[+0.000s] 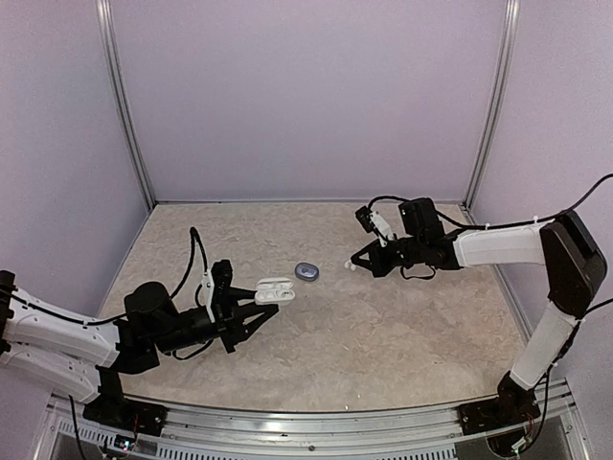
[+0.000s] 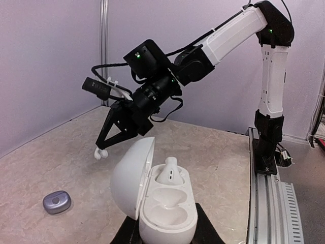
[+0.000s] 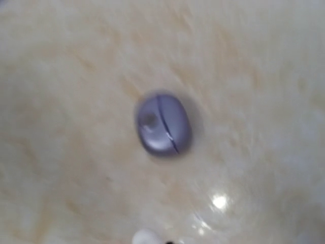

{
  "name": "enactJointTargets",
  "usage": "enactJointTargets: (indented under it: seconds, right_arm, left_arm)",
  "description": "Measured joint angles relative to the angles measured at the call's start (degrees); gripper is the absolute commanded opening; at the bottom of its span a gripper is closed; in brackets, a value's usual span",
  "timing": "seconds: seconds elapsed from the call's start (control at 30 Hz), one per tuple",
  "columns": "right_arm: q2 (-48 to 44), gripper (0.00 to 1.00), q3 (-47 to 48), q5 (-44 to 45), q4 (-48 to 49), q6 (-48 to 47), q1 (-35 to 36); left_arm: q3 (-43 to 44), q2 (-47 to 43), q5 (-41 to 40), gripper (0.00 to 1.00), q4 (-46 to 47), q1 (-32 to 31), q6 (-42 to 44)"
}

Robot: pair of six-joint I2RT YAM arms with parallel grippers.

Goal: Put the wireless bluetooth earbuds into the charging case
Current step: Pick up the left earbud from the center of the board, then insert the left earbud into the left side groove of the charging case.

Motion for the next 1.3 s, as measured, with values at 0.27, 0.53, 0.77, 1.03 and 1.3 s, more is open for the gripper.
enactJointTargets:
  seconds: [0.27,0.53,0.77,1.03,1.3]
  right_arm:
    - [-17.42,0.00,-3.96,-2.51,-0.04,-3.50,1.70]
    - [-32.44,0.00,-5.27,-3.23,-0.46,-7.23,11.23]
    - [-34.21,0.00,-5.25,1.44,-2.05,-9.97,23.78]
    - [-30.27,0.00,-4.33,8.26,-3.08,-13.55,33.59]
    - [-25.64,0.00,-3.02,14.03,-3.23,-16.46,37.46]
  left_arm:
    - [1.20,1.07,0.66,0.04,-1.11,0.00,0.15]
    - [2.84,3.78,2.64,0.03,-1.20,0.00,0.17]
    - [5.40,6.19,3.61,0.03,-1.27,-0.42,0.35]
    - [6.45,7.58,4.74,0.03,-1.49,-1.90,1.29]
    - [6.45,7.72,5.55,0.03,-1.64,-2.45,1.33]
